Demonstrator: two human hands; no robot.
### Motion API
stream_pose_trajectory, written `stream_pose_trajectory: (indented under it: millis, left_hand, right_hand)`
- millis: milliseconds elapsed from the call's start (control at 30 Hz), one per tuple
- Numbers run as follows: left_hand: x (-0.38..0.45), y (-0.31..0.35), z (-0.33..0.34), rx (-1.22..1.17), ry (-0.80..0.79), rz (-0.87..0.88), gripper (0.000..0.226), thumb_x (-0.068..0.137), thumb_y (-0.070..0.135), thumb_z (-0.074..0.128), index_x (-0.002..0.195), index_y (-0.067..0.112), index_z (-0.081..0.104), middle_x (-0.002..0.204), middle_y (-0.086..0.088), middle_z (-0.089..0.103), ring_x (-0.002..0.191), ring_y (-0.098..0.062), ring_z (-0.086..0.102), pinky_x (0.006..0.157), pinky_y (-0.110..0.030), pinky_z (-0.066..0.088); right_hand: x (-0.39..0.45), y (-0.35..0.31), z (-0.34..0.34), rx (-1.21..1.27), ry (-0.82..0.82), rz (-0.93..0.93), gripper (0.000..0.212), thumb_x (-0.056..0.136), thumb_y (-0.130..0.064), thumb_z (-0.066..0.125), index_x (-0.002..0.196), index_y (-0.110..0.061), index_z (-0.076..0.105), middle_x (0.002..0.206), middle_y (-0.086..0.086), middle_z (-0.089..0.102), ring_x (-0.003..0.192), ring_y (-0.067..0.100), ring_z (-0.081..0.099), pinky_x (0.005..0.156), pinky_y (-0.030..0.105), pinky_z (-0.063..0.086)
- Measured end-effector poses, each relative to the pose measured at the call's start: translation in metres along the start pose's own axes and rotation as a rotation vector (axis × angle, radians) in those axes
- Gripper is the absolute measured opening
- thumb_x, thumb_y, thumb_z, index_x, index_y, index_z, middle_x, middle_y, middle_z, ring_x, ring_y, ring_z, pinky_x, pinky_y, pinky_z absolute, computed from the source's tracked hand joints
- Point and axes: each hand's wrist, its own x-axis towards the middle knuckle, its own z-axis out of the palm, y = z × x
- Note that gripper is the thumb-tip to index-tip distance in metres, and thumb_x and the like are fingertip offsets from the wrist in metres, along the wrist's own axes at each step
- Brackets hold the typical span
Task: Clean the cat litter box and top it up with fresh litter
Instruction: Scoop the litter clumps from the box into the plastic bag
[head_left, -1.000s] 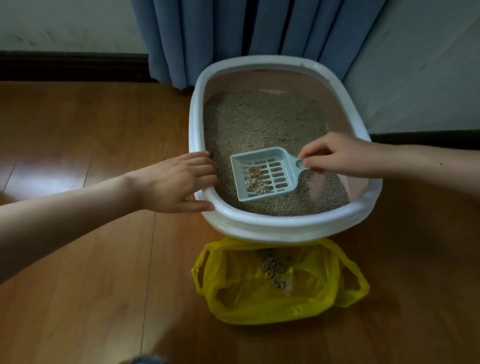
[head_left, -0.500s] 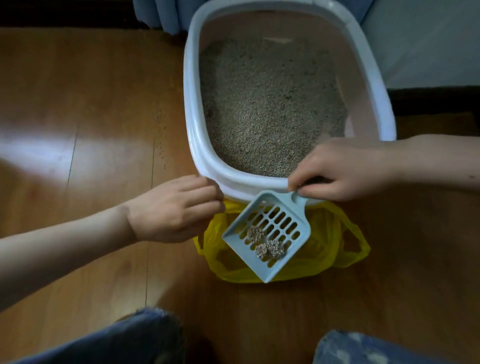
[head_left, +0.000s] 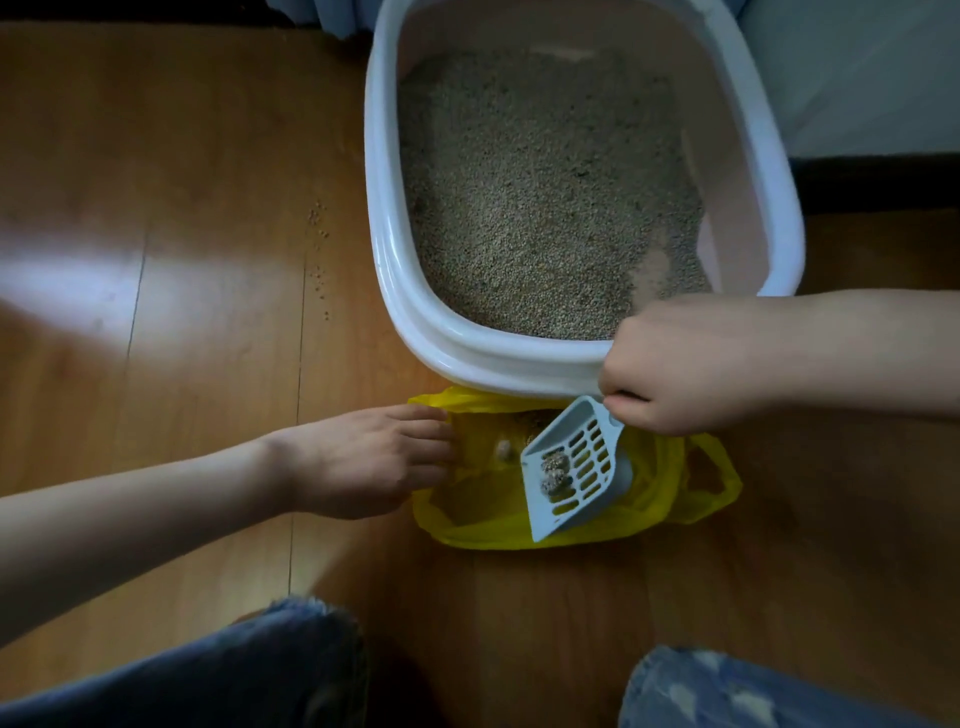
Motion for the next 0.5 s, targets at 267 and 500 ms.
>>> stream_pose_trajectory:
  millis: [267, 500]
  left_hand:
    - [0.001, 0.002, 0.004, -0.021, 0.047, 0.01, 0.028, 0.093, 0.019, 0.045, 0.106, 0.012, 0.068, 0.11, -0.005, 0.066, 0.116, -0.025, 0.055, 0.115, -0.034, 0.026]
    - [-0.002, 0.001, 0.004, -0.038, 0.07, 0.034, 0.025, 0.091, 0.021, 0.055, 0.111, 0.013, 0.067, 0.112, -0.004, 0.064, 0.113, -0.024, 0.056, 0.107, -0.037, 0.038]
  right_hand:
    - [0.001, -0.005, -0.006, 0.203, -0.302, 0.108, 0.048, 0.094, -0.056, 0.04, 0.073, -0.014, 0.055, 0.068, 0.0, 0.05, 0.068, 0.021, 0.052, 0.057, 0.029, 0.04]
    - [0.0, 0.013, -0.008, 0.47, -0.414, 0.084, 0.049, 0.086, -0.062, 0.05, 0.078, -0.017, 0.067, 0.067, -0.003, 0.057, 0.062, 0.014, 0.053, 0.057, 0.028, 0.041]
